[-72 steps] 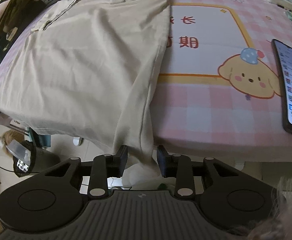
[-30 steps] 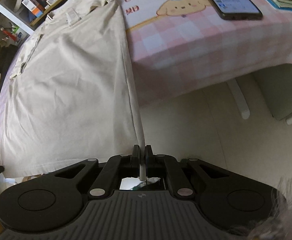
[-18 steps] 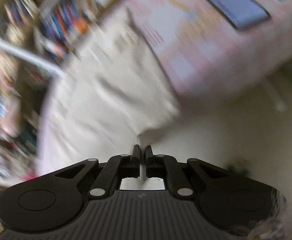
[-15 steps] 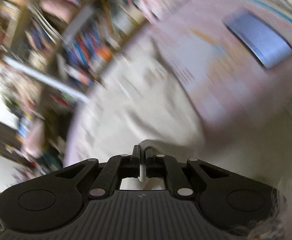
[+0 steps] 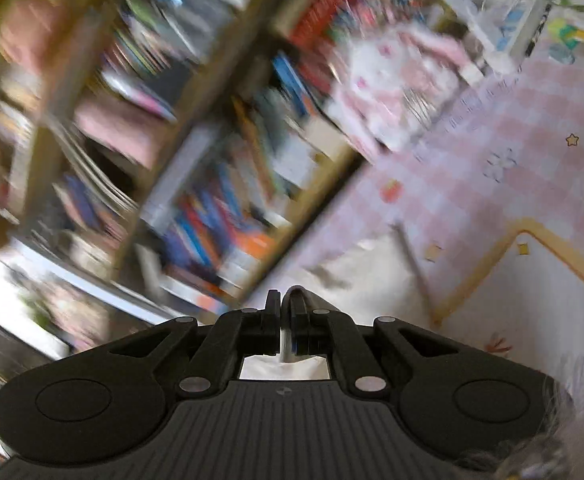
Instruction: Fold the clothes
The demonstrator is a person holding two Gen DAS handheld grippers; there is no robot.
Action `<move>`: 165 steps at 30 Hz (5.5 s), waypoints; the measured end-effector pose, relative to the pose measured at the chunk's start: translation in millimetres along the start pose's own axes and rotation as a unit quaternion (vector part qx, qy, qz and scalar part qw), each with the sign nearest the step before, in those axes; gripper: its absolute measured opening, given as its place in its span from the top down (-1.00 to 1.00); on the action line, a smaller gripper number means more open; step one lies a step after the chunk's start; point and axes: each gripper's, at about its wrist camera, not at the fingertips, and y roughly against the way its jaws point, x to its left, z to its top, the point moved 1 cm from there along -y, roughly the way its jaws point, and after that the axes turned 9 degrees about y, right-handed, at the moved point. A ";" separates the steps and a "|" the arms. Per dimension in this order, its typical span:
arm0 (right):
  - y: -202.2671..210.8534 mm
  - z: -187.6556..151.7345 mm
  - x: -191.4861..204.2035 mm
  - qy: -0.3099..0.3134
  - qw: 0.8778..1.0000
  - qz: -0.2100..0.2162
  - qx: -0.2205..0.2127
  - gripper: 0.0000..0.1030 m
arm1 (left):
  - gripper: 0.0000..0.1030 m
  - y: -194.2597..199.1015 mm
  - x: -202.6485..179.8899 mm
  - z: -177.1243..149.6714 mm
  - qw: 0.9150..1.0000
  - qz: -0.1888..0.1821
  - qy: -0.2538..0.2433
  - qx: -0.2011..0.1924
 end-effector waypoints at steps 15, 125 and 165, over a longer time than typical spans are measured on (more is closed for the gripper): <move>-37.3 -21.0 -21.2 0.138 0.978 -0.125 0.090 0.81 | 0.40 -42.7 0.7 -90.1 0.963 0.122 -0.186 0.150; -29.2 -62.4 -67.3 0.092 0.972 -0.141 0.162 -0.18 | -0.13 -46.9 17.8 -69.1 0.970 0.221 0.092 0.028; -25.0 -87.3 -57.8 0.174 0.953 -0.169 0.182 0.48 | 0.34 -29.2 10.4 -84.8 0.972 0.222 0.064 0.047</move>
